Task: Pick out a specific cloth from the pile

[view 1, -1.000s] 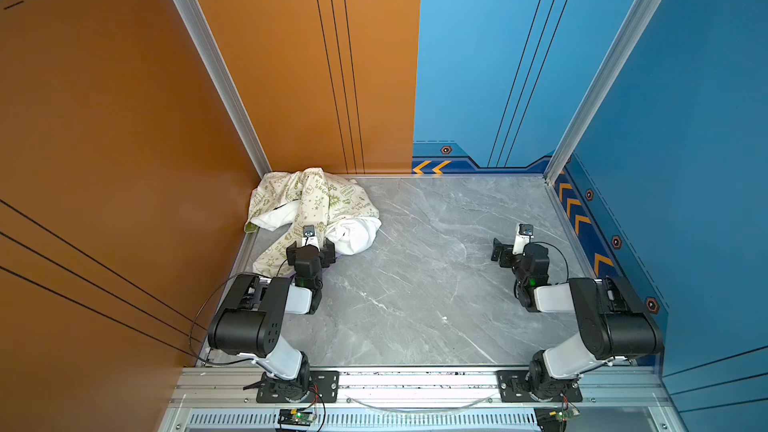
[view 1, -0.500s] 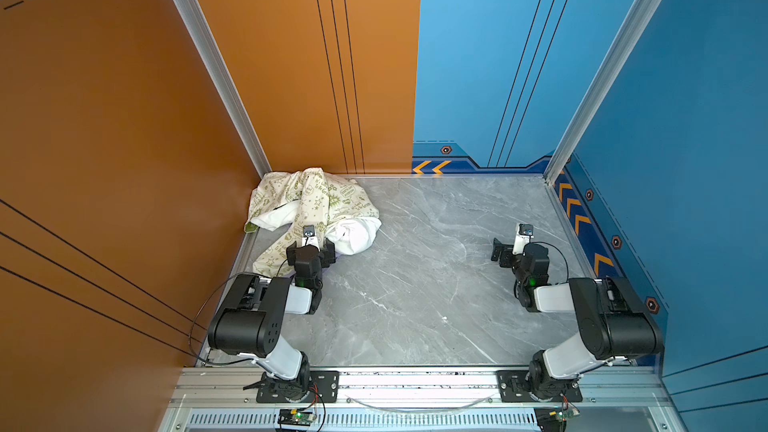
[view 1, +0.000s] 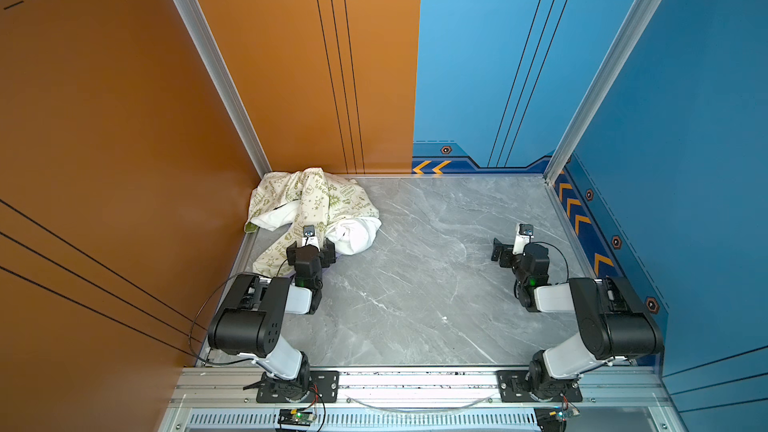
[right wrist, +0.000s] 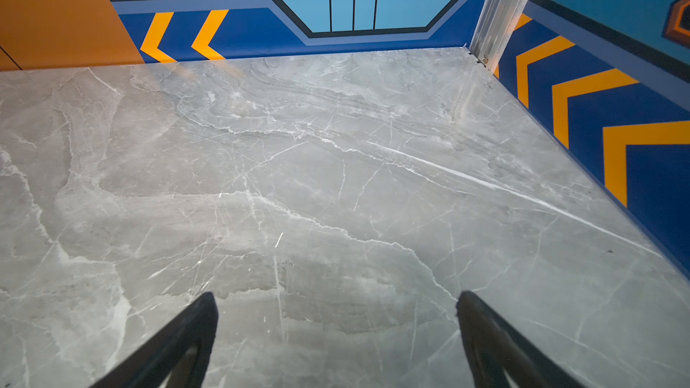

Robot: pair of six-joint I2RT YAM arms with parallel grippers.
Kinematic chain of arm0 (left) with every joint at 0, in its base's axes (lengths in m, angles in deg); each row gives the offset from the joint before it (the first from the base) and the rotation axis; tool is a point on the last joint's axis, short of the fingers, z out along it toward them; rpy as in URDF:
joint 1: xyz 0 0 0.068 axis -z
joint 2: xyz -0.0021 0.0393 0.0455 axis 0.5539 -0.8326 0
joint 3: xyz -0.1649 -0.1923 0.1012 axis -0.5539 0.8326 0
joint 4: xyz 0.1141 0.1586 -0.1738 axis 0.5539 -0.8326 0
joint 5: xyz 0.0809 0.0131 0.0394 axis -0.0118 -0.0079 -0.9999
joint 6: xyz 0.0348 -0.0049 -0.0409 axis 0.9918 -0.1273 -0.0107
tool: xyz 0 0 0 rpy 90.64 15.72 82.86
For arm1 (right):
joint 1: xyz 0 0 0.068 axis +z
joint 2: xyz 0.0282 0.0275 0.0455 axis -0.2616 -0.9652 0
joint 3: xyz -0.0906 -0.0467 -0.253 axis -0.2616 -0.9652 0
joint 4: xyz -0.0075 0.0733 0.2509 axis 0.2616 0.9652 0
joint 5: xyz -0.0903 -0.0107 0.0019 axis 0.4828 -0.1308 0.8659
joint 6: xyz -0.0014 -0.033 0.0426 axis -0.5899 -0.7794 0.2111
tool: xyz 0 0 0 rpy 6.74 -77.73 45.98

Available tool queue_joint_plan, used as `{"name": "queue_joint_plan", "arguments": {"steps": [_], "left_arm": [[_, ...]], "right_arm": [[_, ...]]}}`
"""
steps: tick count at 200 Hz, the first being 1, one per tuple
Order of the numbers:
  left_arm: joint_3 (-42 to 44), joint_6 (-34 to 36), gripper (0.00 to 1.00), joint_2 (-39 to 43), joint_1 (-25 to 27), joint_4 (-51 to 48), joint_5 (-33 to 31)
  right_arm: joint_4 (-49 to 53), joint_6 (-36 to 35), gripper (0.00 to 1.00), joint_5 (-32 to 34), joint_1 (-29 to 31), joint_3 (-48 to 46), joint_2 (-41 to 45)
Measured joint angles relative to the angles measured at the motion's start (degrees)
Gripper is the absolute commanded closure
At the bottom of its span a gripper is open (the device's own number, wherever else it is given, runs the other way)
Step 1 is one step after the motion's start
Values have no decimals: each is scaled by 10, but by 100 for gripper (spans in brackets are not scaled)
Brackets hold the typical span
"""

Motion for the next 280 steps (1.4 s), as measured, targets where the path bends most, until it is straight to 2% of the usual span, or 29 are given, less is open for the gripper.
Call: {"name": "queue_joint_plan", "arguments": {"steps": [86, 104, 121, 153, 193, 231, 280], "left_arm": [[2, -7, 2, 4, -9, 0, -1], [11, -6, 2, 26, -6, -4, -7], [12, -4, 2, 79, 12, -37, -27], [5, -10, 2, 226, 43, -140, -66], [-66, -64, 2, 390, 59, -380, -71], [-148, -168, 2, 502, 65, -574, -33], [-151, -343, 2, 565, 71, -721, 24]], "right_arm": [[0, 2, 0, 0, -3, 0, 0], [14, 2, 0, 1, -2, 0, 12], [54, 1, 0, 3, 3, 2, 58], [128, 0, 0, 2, 22, 27, 153], [219, -1, 0, -5, 51, 48, 224], [297, -13, 0, -15, 100, 104, 250], [344, -50, 0, -32, 205, 152, 263]]}}
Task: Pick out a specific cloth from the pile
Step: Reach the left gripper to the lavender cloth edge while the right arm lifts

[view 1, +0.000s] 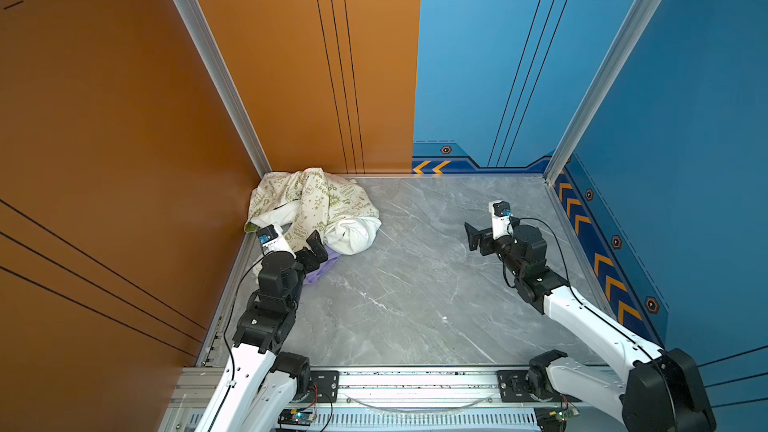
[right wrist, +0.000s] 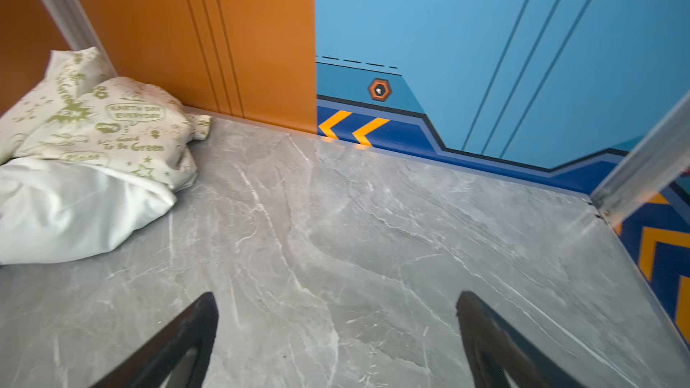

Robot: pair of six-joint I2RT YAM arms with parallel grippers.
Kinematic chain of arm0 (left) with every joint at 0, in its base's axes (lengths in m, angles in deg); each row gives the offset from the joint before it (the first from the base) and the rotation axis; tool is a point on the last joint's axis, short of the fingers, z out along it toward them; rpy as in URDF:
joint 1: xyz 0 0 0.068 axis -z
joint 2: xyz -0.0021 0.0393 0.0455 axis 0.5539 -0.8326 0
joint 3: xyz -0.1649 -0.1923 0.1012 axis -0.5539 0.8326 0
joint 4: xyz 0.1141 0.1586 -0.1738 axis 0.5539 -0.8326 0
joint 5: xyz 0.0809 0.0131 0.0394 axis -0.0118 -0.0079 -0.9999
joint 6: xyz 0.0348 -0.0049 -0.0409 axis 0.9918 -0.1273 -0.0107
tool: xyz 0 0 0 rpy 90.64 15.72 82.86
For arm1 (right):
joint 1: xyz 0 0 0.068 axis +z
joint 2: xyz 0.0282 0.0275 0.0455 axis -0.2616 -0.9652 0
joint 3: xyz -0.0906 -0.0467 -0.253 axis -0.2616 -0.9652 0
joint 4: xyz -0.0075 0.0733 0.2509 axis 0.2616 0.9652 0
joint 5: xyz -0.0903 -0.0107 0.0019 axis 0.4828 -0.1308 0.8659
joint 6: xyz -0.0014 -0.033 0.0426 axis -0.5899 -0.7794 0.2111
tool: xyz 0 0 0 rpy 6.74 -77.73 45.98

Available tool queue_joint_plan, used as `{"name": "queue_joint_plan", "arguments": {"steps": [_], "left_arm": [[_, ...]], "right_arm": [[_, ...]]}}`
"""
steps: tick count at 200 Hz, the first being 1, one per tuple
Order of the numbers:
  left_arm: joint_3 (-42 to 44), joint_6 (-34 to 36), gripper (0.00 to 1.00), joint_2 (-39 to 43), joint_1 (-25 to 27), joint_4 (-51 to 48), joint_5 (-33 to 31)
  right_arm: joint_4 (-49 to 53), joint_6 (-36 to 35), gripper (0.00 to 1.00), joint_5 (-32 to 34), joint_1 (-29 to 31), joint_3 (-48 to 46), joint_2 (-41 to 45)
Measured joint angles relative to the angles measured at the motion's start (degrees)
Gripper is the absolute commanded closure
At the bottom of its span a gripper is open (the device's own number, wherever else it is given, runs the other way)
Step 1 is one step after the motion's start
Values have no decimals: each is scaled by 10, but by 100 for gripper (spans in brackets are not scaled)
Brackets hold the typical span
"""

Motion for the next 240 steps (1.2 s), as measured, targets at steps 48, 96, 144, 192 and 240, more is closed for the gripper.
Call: {"name": "queue_joint_plan", "arguments": {"steps": [48, 96, 144, 192, 240], "left_arm": [[74, -202, 1, 32, 5, -71, 18], [110, -305, 0, 35, 5, -85, 18], [149, -361, 7, 33, -37, -62, 41], [151, -377, 18, -7, -85, -58, 61], [144, -387, 23, -83, -113, -59, 83]], "right_arm": [[12, -24, 0, -22, 83, 13, -2], [12, -40, 0, -28, 124, 19, -30], [11, -41, 0, -31, 148, 21, -53], [11, -49, 0, -31, 152, 29, -54], [11, -56, 0, -31, 153, 30, -54]]}}
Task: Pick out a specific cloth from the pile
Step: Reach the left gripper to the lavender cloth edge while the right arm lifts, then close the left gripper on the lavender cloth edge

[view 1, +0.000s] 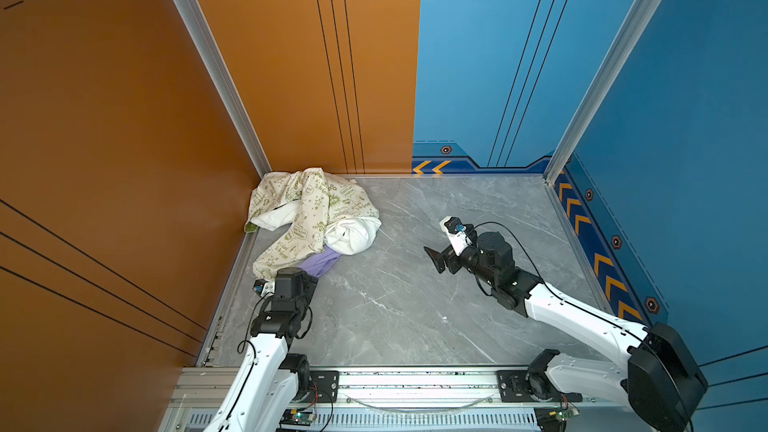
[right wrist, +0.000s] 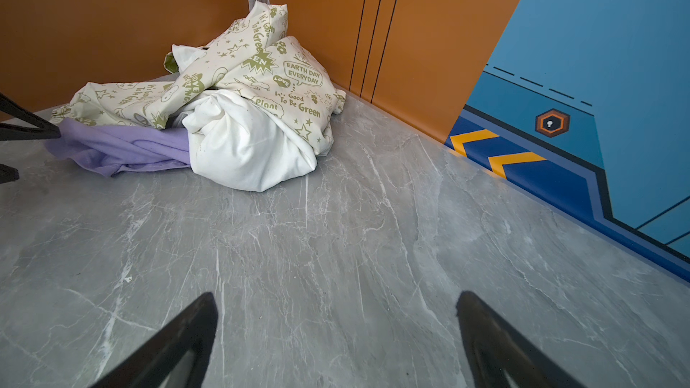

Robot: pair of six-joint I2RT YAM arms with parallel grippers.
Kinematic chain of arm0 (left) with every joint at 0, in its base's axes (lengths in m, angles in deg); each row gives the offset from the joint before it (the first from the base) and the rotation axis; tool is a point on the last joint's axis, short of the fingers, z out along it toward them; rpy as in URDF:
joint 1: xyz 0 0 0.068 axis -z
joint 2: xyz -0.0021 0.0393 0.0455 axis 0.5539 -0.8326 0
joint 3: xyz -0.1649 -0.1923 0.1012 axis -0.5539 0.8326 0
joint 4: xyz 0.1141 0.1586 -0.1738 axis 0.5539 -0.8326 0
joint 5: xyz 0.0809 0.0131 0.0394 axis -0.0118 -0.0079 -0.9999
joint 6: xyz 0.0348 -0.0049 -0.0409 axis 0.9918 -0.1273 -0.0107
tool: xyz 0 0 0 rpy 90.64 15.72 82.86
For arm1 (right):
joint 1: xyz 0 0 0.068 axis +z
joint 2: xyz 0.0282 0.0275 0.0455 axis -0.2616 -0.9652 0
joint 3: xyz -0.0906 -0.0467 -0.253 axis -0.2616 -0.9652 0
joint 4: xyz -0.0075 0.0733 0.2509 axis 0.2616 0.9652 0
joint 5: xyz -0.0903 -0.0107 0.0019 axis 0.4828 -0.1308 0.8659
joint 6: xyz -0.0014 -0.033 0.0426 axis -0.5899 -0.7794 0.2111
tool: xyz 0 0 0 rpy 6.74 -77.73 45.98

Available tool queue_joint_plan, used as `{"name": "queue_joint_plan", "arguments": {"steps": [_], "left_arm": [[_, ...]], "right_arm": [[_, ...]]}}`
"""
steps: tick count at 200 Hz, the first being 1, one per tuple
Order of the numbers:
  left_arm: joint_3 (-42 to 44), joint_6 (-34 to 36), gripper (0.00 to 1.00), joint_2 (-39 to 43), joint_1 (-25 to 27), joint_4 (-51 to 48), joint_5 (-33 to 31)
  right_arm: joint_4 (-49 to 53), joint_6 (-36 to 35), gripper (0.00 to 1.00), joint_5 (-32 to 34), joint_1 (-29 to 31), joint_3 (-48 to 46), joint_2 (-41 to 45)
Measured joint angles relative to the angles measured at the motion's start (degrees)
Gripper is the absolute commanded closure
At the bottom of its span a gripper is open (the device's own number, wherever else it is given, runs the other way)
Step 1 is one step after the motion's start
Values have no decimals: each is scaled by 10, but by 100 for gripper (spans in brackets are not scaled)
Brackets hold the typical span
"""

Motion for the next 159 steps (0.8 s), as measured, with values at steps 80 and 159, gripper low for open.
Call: {"name": "queue_joint_plan", "arguments": {"steps": [80, 159], "left_arm": [[-4, 23, 40, -128, -47, 85, 46], [-7, 70, 84, -231, -83, 179, 87]], "right_arm": [[14, -13, 0, 0, 0, 0, 10], [16, -16, 0, 0, 0, 0, 14]]}}
